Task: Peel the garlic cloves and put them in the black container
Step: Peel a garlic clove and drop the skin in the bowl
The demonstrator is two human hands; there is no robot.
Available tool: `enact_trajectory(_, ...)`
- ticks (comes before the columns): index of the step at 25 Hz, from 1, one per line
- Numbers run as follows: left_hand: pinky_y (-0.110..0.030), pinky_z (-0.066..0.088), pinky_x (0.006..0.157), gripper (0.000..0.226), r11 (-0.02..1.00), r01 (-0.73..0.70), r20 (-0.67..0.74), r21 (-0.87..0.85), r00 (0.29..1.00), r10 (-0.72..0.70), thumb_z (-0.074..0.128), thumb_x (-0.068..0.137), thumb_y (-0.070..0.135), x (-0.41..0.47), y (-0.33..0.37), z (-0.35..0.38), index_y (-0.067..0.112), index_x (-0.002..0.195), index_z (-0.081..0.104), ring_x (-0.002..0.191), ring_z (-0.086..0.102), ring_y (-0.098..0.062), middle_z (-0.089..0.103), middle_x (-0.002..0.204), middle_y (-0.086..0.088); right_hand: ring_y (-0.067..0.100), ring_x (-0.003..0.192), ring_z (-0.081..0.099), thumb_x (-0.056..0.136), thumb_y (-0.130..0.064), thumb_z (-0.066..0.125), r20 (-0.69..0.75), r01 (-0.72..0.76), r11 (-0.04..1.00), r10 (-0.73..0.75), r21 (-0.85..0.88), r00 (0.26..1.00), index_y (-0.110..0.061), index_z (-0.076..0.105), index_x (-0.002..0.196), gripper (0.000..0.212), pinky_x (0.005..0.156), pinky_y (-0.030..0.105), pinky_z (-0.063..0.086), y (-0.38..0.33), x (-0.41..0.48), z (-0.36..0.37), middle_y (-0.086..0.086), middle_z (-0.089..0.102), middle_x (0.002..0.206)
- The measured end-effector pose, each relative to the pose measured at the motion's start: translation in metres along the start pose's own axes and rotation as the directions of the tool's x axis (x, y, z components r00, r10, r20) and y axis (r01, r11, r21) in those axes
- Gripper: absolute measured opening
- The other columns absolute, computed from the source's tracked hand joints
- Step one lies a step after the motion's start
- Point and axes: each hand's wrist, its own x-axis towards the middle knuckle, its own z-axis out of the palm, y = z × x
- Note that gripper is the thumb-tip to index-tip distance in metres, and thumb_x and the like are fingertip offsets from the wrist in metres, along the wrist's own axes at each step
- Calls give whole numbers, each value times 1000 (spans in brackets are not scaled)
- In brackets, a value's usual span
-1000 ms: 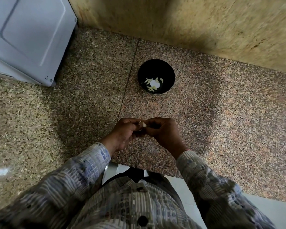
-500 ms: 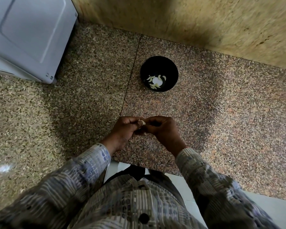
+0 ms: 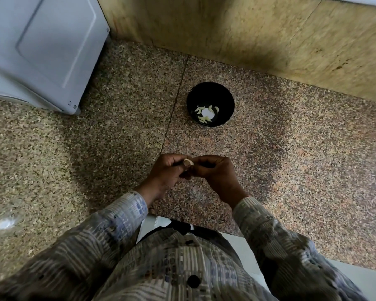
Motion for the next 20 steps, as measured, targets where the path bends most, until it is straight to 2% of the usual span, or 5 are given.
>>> enact_trajectory(4,-43,61,76,18,998,-52,-41,29,998,53,62,100,7,0,9,8,14,105,78,81,73,-26,78,96,-15,25,85,78,82,-5,84,-16,33,999,-33,-31,999,-5,81,102,21,80,38,64,-14,0,-5,7,81,93)
enact_trajectory(10,-36,62,79,12,982,-65,-127,-178,991,43,70,95,12,-10,22,29,11,103,79,92,76,-27,79,99,-13,20,84,78,88,-8,80,-111,94,993,-102,-76,989,-10,82,103,16,77,34,64,-29,-8,-13,2,81,92)
enact_trajectory(14,-28,62,73,17,910,3,-78,-414,996,-38,74,82,15,-17,35,43,7,95,80,84,75,-20,78,96,-13,31,91,76,93,-2,71,-45,-55,955,71,290,996,-2,78,104,13,84,38,63,-41,-17,-30,18,78,99)
enact_trajectory(16,-28,62,73,16,878,37,-61,-478,995,-75,69,89,7,-19,35,48,2,102,76,84,74,-21,77,98,-15,33,91,73,94,0,68,17,-144,890,152,434,988,1,75,105,13,84,38,61,-42,-18,-40,22,76,102)
enact_trajectory(20,-33,64,73,14,879,76,-148,-470,975,-163,59,96,-2,-27,26,61,-4,102,72,81,75,-26,76,97,-19,31,88,70,94,1,67,-32,-143,904,171,403,985,-2,75,98,9,86,41,61,-30,-23,-45,14,75,90)
